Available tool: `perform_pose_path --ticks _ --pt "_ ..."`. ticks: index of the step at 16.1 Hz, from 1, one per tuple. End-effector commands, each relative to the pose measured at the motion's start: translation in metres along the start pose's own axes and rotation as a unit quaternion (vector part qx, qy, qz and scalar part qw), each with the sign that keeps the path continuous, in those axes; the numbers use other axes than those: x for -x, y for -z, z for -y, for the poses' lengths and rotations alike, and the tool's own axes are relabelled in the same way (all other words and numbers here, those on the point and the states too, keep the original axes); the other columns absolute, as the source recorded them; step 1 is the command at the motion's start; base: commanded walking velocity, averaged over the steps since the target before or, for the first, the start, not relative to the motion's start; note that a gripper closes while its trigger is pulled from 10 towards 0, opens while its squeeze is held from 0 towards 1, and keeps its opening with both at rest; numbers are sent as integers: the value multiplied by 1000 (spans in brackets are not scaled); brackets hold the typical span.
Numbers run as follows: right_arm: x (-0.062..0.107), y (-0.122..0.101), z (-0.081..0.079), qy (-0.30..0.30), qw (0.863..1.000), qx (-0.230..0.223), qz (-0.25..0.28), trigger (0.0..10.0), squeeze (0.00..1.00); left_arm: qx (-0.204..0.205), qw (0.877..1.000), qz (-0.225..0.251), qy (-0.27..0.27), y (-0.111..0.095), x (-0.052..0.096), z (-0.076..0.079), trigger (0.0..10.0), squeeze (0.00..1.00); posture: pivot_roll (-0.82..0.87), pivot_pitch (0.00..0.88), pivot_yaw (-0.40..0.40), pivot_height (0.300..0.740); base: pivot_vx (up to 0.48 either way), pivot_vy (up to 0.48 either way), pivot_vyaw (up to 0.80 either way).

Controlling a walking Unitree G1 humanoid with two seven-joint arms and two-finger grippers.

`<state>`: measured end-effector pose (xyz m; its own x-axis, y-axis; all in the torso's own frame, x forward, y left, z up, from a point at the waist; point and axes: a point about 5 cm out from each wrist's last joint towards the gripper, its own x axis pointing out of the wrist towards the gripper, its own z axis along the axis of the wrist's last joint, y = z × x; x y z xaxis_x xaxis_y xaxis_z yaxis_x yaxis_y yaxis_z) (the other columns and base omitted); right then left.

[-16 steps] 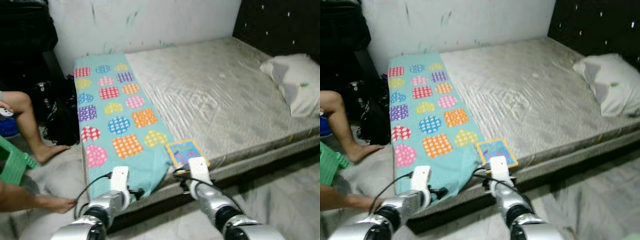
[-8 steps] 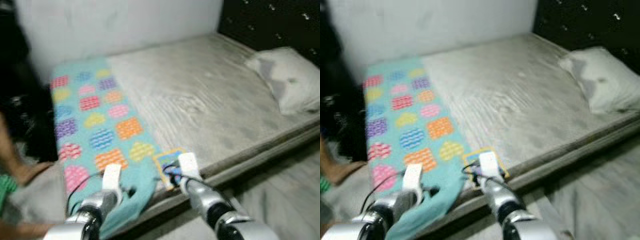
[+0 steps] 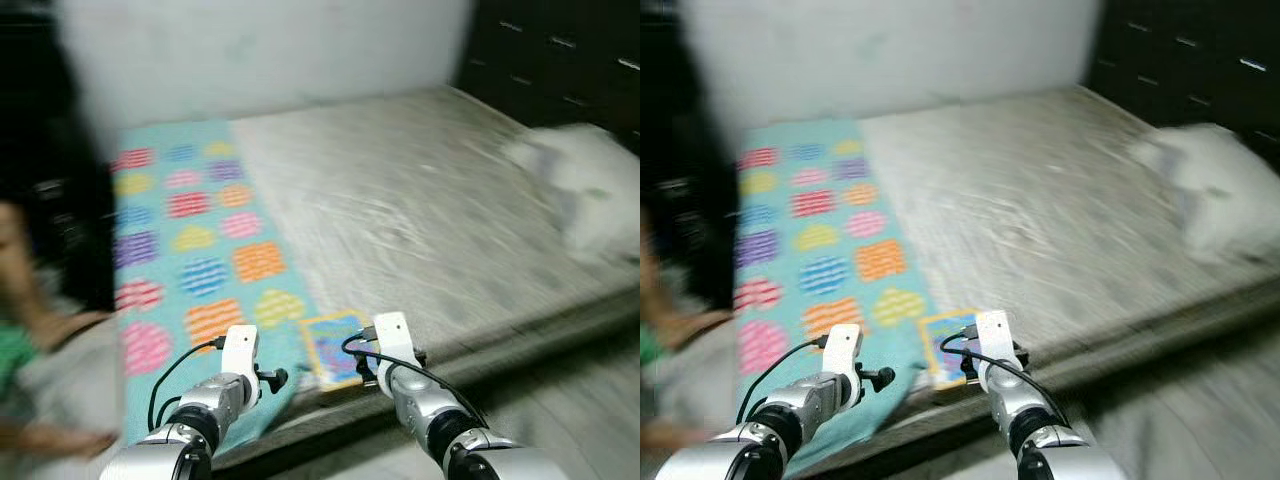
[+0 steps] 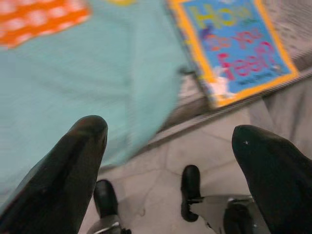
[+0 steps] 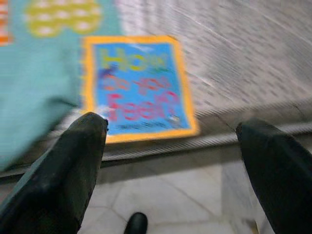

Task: Clean up the room

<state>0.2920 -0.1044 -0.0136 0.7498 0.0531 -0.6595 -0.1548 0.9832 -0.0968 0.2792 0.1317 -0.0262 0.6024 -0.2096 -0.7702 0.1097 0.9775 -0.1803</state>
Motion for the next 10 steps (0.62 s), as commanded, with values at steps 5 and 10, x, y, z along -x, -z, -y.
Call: perform_pose_path --ticks 5,10 --pt "0 -7 -3 -5 1000 -1 11 10000 0 -6 1000 9 -16 -1 1 -5 10000 0 -163 0 5 740 0 0 640" --pt "0 -47 -3 -11 993 -50 105 10000 0 -53 982 180 -25 -64 13 -14 10000 0 -161 0 15 740 0 0 0"
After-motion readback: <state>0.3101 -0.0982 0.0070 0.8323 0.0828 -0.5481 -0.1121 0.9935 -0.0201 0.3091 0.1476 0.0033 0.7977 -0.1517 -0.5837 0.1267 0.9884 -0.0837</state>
